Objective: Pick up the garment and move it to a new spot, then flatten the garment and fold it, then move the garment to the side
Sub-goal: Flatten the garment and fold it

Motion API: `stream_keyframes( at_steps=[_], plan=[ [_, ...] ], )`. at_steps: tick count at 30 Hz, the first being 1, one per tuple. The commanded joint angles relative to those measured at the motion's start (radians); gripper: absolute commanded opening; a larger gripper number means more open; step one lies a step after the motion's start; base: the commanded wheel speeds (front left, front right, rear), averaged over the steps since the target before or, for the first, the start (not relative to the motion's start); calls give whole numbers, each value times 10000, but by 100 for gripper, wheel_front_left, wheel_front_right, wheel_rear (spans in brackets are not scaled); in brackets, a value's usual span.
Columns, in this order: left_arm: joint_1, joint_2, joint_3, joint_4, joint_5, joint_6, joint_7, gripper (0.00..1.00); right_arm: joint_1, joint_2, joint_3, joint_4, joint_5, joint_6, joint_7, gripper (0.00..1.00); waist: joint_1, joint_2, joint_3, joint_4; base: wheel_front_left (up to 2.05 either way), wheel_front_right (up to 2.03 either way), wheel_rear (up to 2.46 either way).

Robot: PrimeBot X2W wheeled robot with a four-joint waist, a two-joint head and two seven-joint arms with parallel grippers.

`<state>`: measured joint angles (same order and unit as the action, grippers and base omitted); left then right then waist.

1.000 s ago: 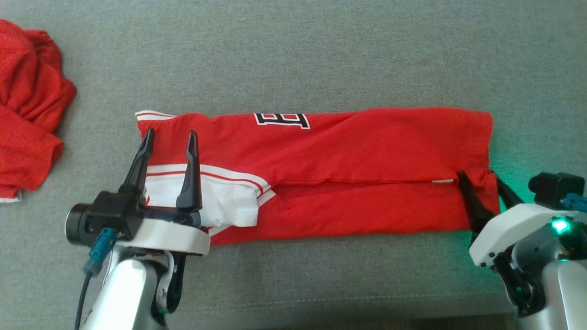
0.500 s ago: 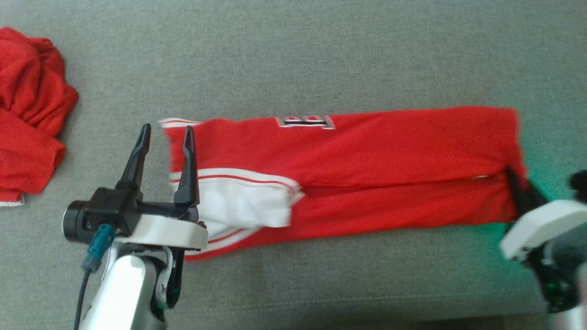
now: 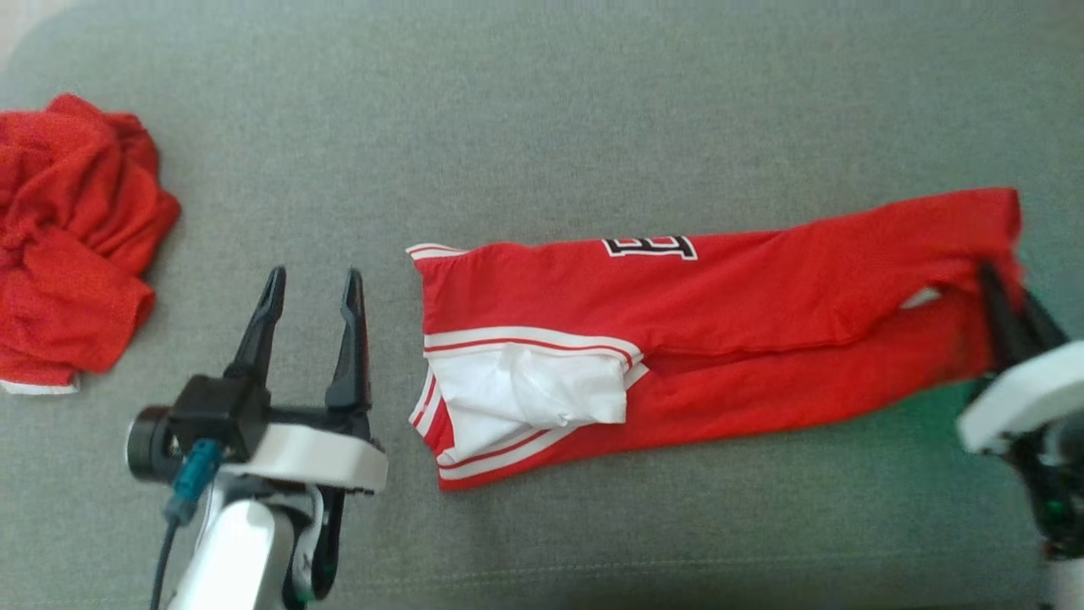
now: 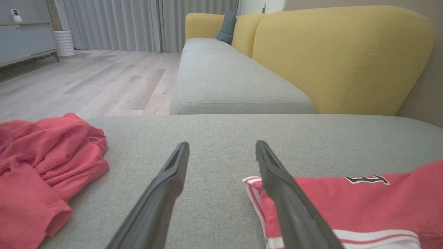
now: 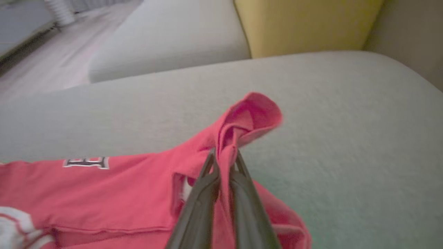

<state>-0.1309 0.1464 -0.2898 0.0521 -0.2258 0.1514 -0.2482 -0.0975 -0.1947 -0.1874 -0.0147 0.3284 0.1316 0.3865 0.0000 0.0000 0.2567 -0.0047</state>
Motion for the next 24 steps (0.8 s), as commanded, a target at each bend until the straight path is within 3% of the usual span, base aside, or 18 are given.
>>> stream_keyframes(
  at_steps=[1, 5, 10, 11, 14, 24],
  plan=[
    [-41, 85, 259, -267, -73, 112, -78, 100, -312, -54, 734, -862, -36, -9, 45, 0, 0, 0, -282, -11, 0, 0, 0],
    [107, 103, 223, -250, -122, 132, -41, 100, -426, 365, 2202, -1534, 39, -9, 285, 0, 0, 0, -582, 13, 0, 0, 0],
    [193, 146, 185, -276, -152, 134, 4, 100, -736, 894, 3925, -1403, 537, -9, 233, 0, 0, 0, -719, 97, 0, 0, 0],
    [202, 155, 155, -308, -149, 143, 23, 100, -929, 1123, 4687, -1089, 769, -9, 37, 0, 0, 0, -732, 184, 0, 0, 0],
    [210, 159, 112, -346, -145, 166, 46, 100, -1220, 1362, 5734, -418, 1288, -9, -301, 0, 0, 0, -679, 330, 0, 0, 0],
    [73, 55, -68, -221, -177, 152, 25, 100, -2364, 1442, 8238, 1990, 3665, -9, -2178, 0, 0, 0, -335, 873, 0, 0, 0]
  ],
)
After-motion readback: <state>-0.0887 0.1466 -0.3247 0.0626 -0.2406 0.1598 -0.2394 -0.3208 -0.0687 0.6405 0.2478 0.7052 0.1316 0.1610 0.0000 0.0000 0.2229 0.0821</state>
